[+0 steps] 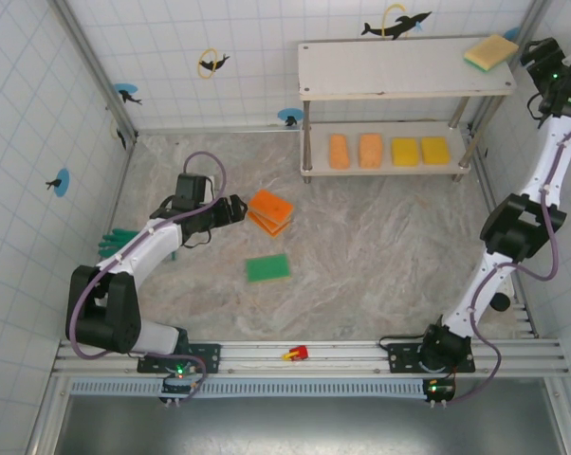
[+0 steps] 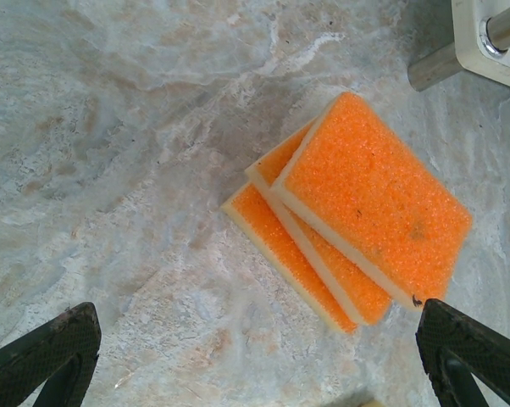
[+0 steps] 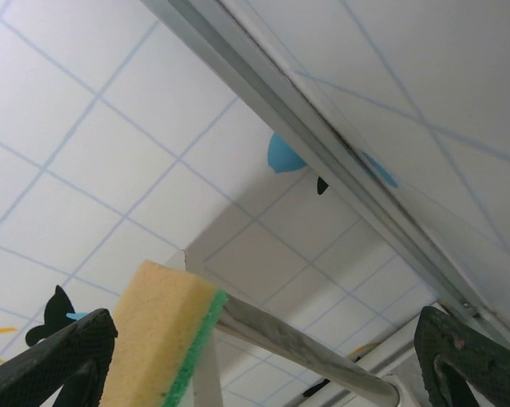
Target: Place and organize the cleaning sponges onto the shelf
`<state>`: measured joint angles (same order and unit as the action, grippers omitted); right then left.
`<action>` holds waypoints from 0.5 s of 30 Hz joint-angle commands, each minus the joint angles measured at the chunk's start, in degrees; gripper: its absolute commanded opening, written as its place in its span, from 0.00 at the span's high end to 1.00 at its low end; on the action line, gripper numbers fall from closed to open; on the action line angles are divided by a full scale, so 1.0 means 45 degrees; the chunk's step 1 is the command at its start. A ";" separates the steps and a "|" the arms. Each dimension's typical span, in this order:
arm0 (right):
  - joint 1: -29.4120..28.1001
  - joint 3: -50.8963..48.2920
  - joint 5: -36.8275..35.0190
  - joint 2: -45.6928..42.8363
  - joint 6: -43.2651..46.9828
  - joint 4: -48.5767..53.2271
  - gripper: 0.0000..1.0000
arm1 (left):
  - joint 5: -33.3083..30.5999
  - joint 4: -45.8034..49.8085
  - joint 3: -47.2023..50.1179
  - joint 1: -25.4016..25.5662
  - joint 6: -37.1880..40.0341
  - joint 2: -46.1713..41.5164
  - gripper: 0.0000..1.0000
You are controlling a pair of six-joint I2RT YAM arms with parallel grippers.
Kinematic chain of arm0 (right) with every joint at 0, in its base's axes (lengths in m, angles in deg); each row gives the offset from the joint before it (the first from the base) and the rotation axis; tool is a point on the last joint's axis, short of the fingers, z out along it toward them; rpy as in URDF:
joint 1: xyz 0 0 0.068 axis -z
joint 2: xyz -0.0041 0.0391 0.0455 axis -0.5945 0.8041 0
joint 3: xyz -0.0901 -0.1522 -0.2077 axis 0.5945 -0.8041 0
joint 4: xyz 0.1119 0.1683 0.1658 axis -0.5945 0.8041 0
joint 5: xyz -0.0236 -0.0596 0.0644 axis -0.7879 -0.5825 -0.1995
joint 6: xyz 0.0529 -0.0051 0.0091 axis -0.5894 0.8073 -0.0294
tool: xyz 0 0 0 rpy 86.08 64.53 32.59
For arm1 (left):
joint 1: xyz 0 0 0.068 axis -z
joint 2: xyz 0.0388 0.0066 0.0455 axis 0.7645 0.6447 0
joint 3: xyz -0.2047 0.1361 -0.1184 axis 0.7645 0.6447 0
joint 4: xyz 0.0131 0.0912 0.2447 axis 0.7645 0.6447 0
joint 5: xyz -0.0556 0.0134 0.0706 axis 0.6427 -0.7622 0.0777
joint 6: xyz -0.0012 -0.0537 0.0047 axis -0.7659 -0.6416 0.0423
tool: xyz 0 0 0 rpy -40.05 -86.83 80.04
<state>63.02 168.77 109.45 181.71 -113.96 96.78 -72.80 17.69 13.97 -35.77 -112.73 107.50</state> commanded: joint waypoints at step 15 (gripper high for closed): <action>0.0010 0.0498 0.2332 0.0799 -0.1273 -0.2041 0.14 | -0.0059 -0.0138 -0.0479 -0.0098 -0.0292 0.0150 0.03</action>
<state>62.96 168.77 117.82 183.02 -118.37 90.87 -73.00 17.69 13.27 -35.77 -113.32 107.54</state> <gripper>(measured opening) 0.862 0.974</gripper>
